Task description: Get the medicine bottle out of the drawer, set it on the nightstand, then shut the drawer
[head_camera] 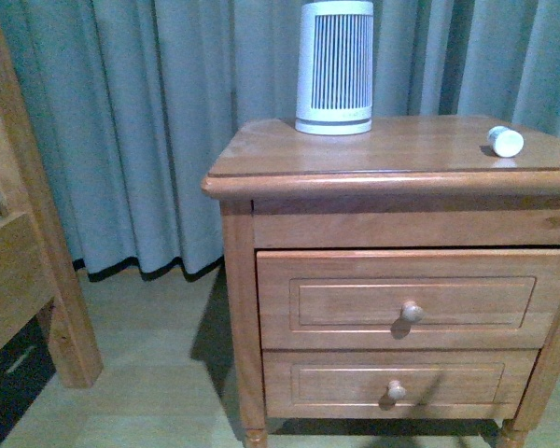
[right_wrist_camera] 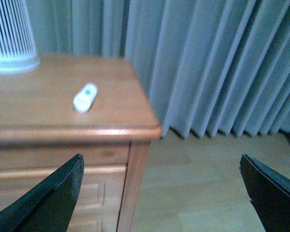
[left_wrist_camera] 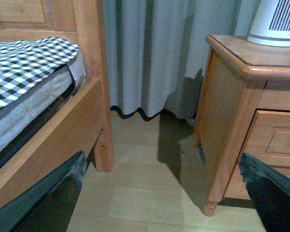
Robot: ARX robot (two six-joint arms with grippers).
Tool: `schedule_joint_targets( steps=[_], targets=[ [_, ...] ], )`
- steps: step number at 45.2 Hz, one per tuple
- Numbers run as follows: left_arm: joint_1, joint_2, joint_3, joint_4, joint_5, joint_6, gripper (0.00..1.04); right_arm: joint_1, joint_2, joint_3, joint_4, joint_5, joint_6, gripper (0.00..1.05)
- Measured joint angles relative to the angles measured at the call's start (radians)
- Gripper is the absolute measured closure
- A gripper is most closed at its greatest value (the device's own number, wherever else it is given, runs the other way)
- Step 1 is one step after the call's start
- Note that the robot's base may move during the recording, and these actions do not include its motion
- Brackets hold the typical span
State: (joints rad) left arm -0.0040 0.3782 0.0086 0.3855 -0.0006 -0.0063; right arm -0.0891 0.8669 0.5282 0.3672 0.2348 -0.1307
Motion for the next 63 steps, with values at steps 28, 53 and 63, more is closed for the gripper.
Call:
schedule_joint_targets(
  steps=[28, 53, 63],
  targets=[
    [0.000, 0.000, 0.000, 0.000, 0.000, 0.000, 0.07, -0.451, -0.323, 0.243, -0.303, -0.412, 0.143, 0.07],
    [0.000, 0.000, 0.000, 0.000, 0.000, 0.000, 0.07, -0.113, -0.631, -0.217, -0.450, -0.427, 0.135, 1.01],
    [0.000, 0.000, 0.000, 0.000, 0.000, 0.000, 0.07, 0.077, -0.708, -0.329, -0.417, -0.251, 0.134, 1.02]
  ],
)
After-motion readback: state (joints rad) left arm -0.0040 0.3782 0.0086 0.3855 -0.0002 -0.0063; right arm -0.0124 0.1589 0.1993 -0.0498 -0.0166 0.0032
